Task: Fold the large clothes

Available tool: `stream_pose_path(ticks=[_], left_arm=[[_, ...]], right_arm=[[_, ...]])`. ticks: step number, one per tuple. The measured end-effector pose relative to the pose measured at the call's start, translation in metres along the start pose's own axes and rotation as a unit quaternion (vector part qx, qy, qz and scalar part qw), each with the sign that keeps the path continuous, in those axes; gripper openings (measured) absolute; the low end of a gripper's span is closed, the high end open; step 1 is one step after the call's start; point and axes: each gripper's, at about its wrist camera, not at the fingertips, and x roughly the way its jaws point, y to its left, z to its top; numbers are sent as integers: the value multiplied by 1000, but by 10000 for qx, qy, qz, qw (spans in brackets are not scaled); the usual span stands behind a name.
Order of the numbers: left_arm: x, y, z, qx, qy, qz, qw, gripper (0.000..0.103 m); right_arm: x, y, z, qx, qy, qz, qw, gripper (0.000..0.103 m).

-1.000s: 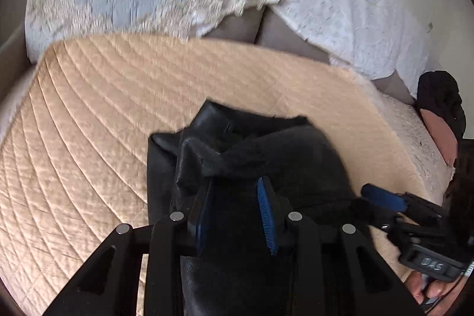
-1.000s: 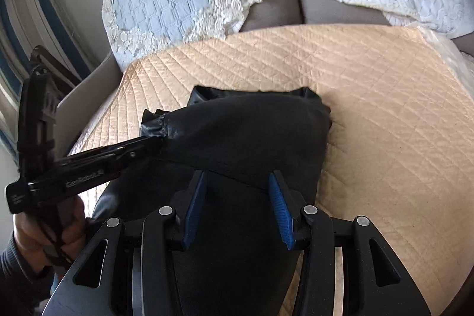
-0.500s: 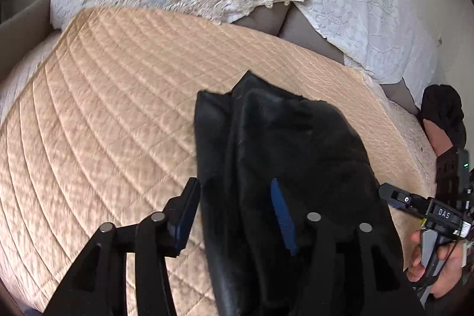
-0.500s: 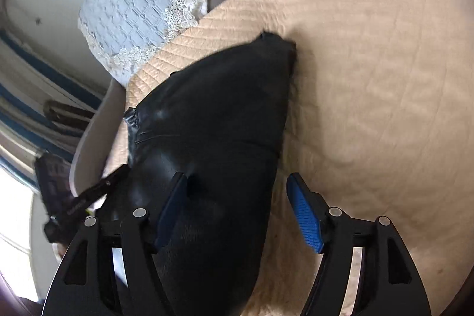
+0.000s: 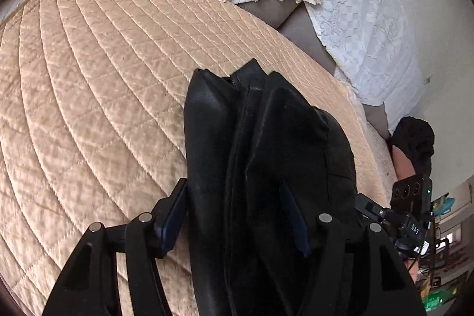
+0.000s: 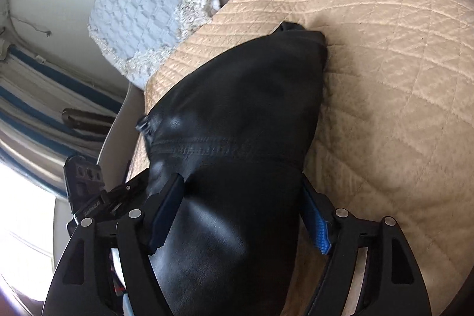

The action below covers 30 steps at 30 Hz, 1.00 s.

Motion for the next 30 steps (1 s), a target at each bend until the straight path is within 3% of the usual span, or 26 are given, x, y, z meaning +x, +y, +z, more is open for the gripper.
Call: stream_pose_path(ticks=[4,9,11,13,16,22,24,30], left_arm=[[-6,-1,-19,104,139,-217,9996,63],[8,-3,-8,139,238,-185,9995,66],[14,-7,-5,236,263,-84,9993,67],[16,-6,0,250,303,-72,9992,66],[11,-11,-3,335,312,5,9990,58],[-3,-29,-10,722,142,328,9968,36],[-14,-35,-7,775,11,311,9965,27],[-45,-51,-5,1049,-231,264,9939,23]], right_arm=[[-1,0,-7,-96,137,65,9998,74],[16,3,3,-9,107,-125,9999,74],[20,2,5,30,85,-204,9998,71],[18,2,5,46,116,-223,9997,58],[6,12,2,-124,43,-198,9997,44],[-1,21,2,-231,-6,-226,9995,31],[-10,37,3,-411,-122,-188,9989,28],[-23,70,9,-770,-258,-109,9966,27]])
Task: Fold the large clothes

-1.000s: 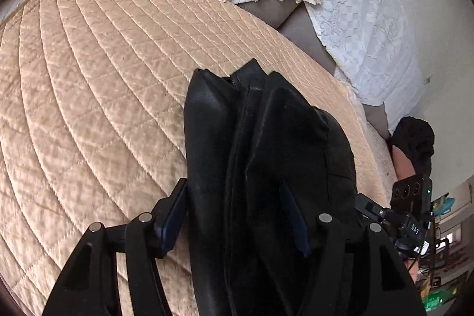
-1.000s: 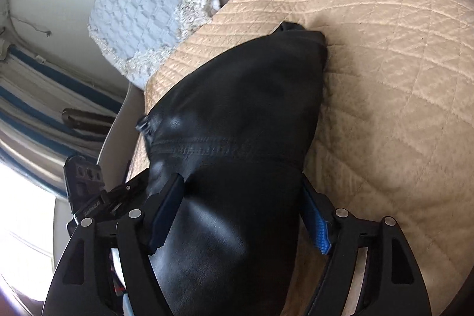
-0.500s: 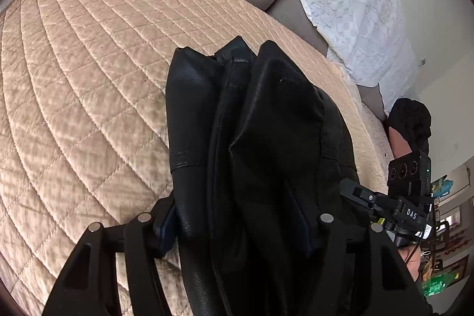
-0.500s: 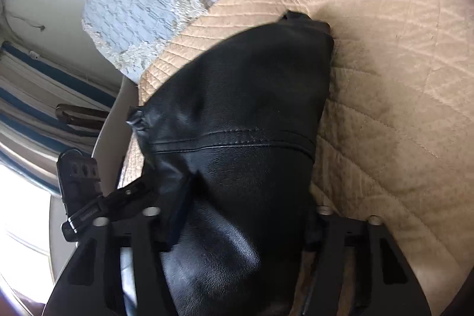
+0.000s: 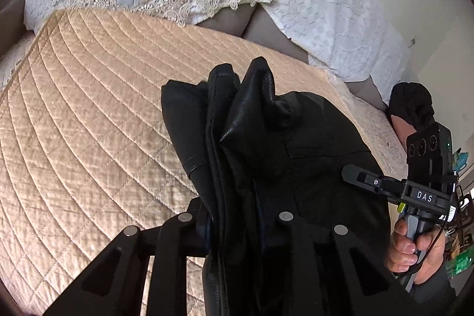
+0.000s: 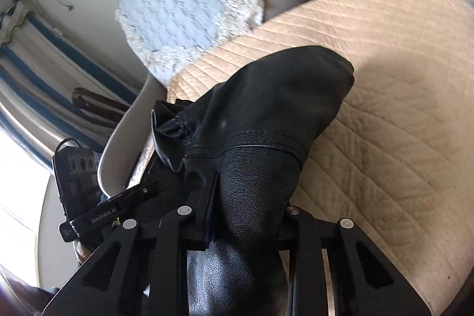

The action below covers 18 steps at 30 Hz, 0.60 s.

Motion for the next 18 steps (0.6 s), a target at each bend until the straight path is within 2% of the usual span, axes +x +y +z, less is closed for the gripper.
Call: stream_pose_path(ticks=[8,18], left_arm=[[-20,15,27,-18,-311,-14,9995,22],[-19,64,96,-95,-710,167,9973,22]], right_arm=[[19,31,29,-347,-39,138,9993,27],[73,61,98,-662,-110,242,9974,27]])
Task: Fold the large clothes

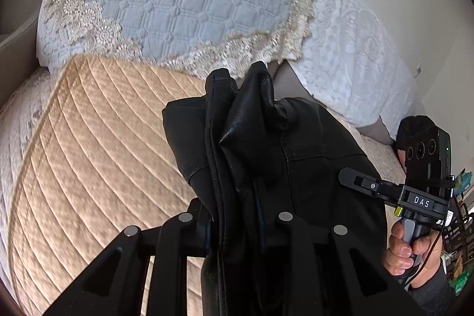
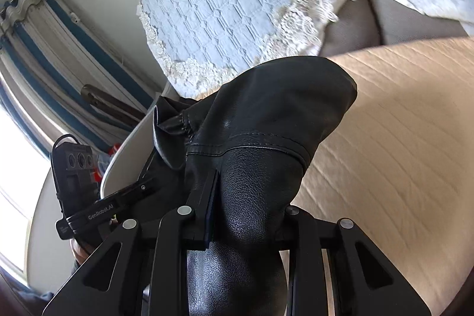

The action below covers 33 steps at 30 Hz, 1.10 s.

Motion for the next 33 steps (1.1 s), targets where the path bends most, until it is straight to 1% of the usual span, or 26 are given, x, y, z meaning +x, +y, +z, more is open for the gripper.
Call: stream_pose_path(ticks=[5,7,8,10,11,12,13,14,15,17,18,19,21,23,26,28,29,30,32,33], left_arm=[[18,26,29,-44,-56,57,10000,22],[27,38,36,-67,-38,66,9999,23],[34,44,38,-102,-14,74,9999,23],[53,60,37,-170,112,130,9997,23],[65,69,34,-263,230,153,9993,24],[79,78,29,-287,386,225,9986,25],[94,87,23,-318,608,399,9969,28],[104,95,15,-405,761,519,9949,34],[108,102,9,-495,743,479,9949,36],[100,110,4,-683,591,341,9953,37],[96,111,2,-707,526,331,9956,37],[90,110,1,-670,489,396,9958,37],[76,105,-2,-563,365,574,9961,36],[55,95,-6,-439,211,689,9964,33],[19,72,-15,-70,-169,584,9981,33],[7,57,-23,96,-247,571,9980,33],[5,51,-27,170,-248,536,9981,33],[8,46,-32,273,-216,577,9977,33],[22,47,-43,404,-4,818,9958,34],[31,51,-48,376,125,873,9954,35]], right_arm=[[34,-3,30,-36,47,-45,10000,27],[47,-8,36,20,96,-43,9999,28],[58,-14,38,74,163,-86,9998,30],[82,-32,34,257,415,-255,9985,38],[95,-42,30,372,607,-401,9967,39],[108,-52,23,443,830,-623,9936,44],[114,-60,16,447,909,-785,9918,50],[113,-63,12,460,843,-758,9925,53],[108,-66,8,518,779,-684,9933,55],[98,-66,6,522,716,-751,9932,55],[90,-63,5,425,649,-854,9933,55],[82,-59,4,322,583,-955,9932,55],[65,-49,3,130,482,-1146,9922,55],[48,-35,-4,-119,377,-1189,9921,55],[36,-15,-13,-481,368,-1227,9906,53],[36,-2,-20,-708,426,-1213,9892,37],[39,3,-24,-806,475,-1222,9881,35],[46,6,-29,-930,583,-1276,9857,30],[61,6,-36,-1086,742,-1444,9807,29],[63,6,-37,-1096,758,-1458,9803,29]])
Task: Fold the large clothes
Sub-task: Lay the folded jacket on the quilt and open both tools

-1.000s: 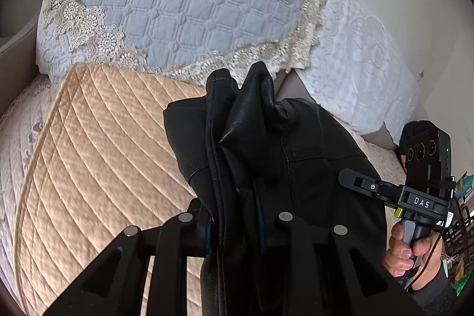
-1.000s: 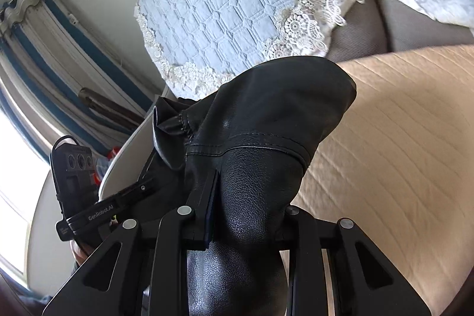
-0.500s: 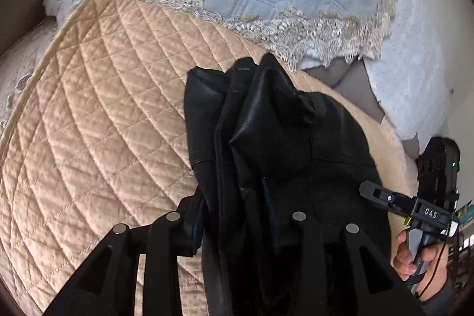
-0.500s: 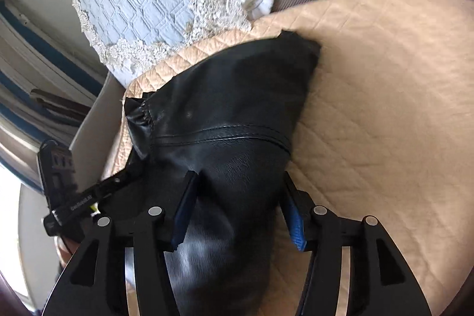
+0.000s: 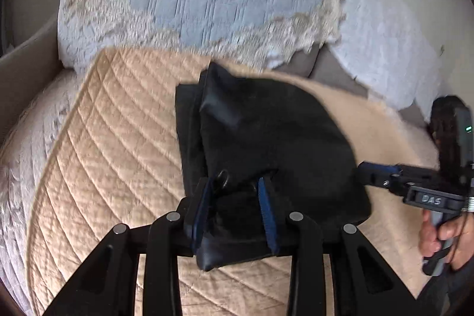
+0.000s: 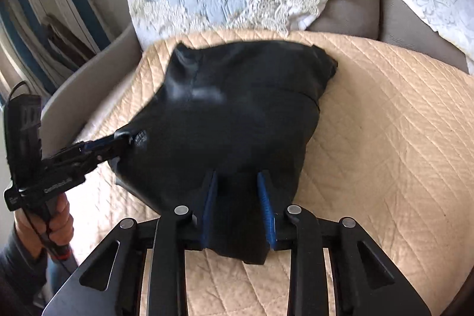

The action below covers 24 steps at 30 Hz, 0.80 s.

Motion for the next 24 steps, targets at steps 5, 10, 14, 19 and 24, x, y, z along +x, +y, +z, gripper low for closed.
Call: stream_pose_path(ticks=[5,10,14,19,24], left_arm=[[14,11,-13,-297,84,-72,9995,35],[8,4,-16,-330,53,119,9994,36],[-14,-7,-17,-258,-56,417,9988,35],[-50,-28,-32,-160,-158,670,9975,38],[-76,-46,-54,-20,-183,758,9970,48]], right_arm=[[8,-2,1,27,104,-82,9999,29],[-5,2,0,100,15,-220,9997,29],[-32,18,-10,-42,-150,-376,9992,30],[-65,34,-33,-33,-394,-263,9989,51],[-85,53,-56,-149,-475,-248,9985,51]])
